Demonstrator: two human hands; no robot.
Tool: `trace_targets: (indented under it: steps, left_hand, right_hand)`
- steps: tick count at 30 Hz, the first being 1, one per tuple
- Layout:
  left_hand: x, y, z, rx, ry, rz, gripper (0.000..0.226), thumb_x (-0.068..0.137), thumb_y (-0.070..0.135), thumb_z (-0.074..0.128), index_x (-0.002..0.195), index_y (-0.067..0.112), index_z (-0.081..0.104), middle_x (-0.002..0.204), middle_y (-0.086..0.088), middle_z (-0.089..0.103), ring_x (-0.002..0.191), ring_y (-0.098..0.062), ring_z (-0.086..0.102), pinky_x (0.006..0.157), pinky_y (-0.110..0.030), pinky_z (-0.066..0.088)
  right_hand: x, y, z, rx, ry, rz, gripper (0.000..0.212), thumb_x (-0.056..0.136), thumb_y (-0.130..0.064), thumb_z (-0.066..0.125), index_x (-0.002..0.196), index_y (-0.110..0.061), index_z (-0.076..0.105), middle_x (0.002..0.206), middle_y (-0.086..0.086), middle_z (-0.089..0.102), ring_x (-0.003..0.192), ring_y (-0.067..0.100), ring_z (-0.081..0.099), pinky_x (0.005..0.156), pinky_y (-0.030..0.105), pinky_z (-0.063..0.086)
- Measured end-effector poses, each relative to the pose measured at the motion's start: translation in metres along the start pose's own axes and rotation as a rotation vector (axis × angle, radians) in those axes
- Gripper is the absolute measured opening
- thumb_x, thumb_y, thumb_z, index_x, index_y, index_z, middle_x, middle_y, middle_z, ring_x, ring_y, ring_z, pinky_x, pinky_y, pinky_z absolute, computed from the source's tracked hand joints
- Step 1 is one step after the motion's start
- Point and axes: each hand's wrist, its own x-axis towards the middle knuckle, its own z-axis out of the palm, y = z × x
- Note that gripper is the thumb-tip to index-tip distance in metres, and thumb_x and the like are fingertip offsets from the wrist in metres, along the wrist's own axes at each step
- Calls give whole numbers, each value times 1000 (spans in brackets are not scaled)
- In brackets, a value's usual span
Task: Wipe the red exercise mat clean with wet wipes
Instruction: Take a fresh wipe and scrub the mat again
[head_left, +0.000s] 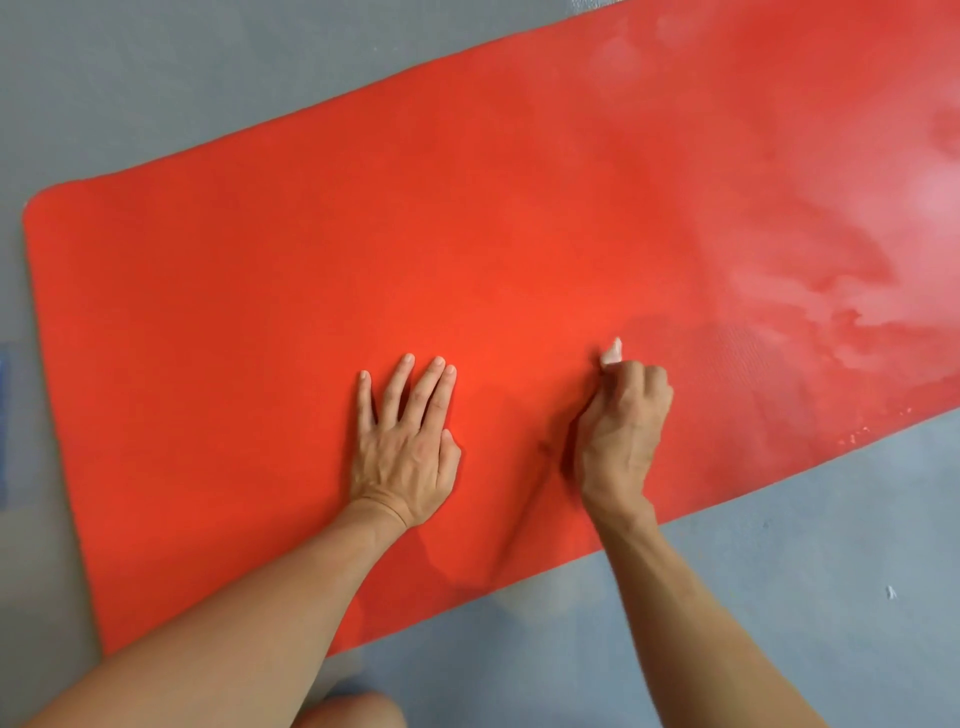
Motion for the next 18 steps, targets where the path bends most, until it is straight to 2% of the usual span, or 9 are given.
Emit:
trace_targets:
  steps: [2,4,6,8,11,13,15,17,18]
  left_hand:
    - [0,0,0,5,3,7,73,90,31,43,161,15,39,167,1,36,158,-30,23,122,-69,16]
    - [1,-1,0,9,10,7,73,90,32,42,161,15,38,167,0,35,158,-31,24,122,-69,17]
    - [1,0,0,9,25,-2,72,90,32,43,160,15,39,167,0,37,157,-31,26,122,-69,17]
    - [1,1,-3,-3,43,3,70,90,31,48,158,15,44,163,0,43,154,-31,33,121,-68,19]
    - [20,-9,-12,-39,82,29,63,90,33,55,151,17,53,153,-4,52,142,-30,46,121,-60,27]
    - [47,-20,-15,-25,94,11,62,95,35,51,155,19,48,156,-6,49,145,-30,43,123,-58,25]
    - [74,-29,-12,-15,65,-40,63,99,39,43,159,18,41,163,-6,41,154,-30,31,125,-59,20]
    - [84,-31,-6,-19,36,-71,65,100,41,40,161,18,38,167,-5,36,158,-30,24,126,-59,17]
    - [84,-30,-3,-19,33,-74,66,100,42,40,161,18,37,168,-5,34,158,-30,22,126,-59,16]
  right_hand:
    - [-34,-23,12,65,-153,-155,45,88,10,56,129,-6,64,96,9,53,87,29,47,78,38,39]
    - [-66,-37,15,103,-325,-378,42,92,4,55,132,-7,64,99,5,55,86,26,49,80,36,46]
    - [-63,-36,9,123,-421,-469,36,99,-4,52,134,-7,62,100,4,56,88,25,51,83,36,49]
    - [-34,-23,0,133,-397,-413,36,101,-10,50,135,-8,62,99,5,55,92,23,50,85,35,47]
    - [9,-9,-3,80,-156,-195,28,103,-17,51,118,-5,72,93,9,54,88,27,52,79,39,47]
    - [11,-22,12,141,-136,-51,31,108,-27,51,109,-3,70,94,5,50,81,19,54,72,36,50]
    - [-5,-51,27,217,-205,47,38,105,-47,55,92,-12,63,88,0,47,68,13,50,64,41,50]
    - [-29,-71,36,276,-299,-62,35,99,-54,62,86,-21,62,83,1,48,69,16,46,66,44,43]
    - [-38,-76,32,268,-383,-202,24,101,-45,61,95,-24,69,87,1,51,76,17,48,70,44,44]
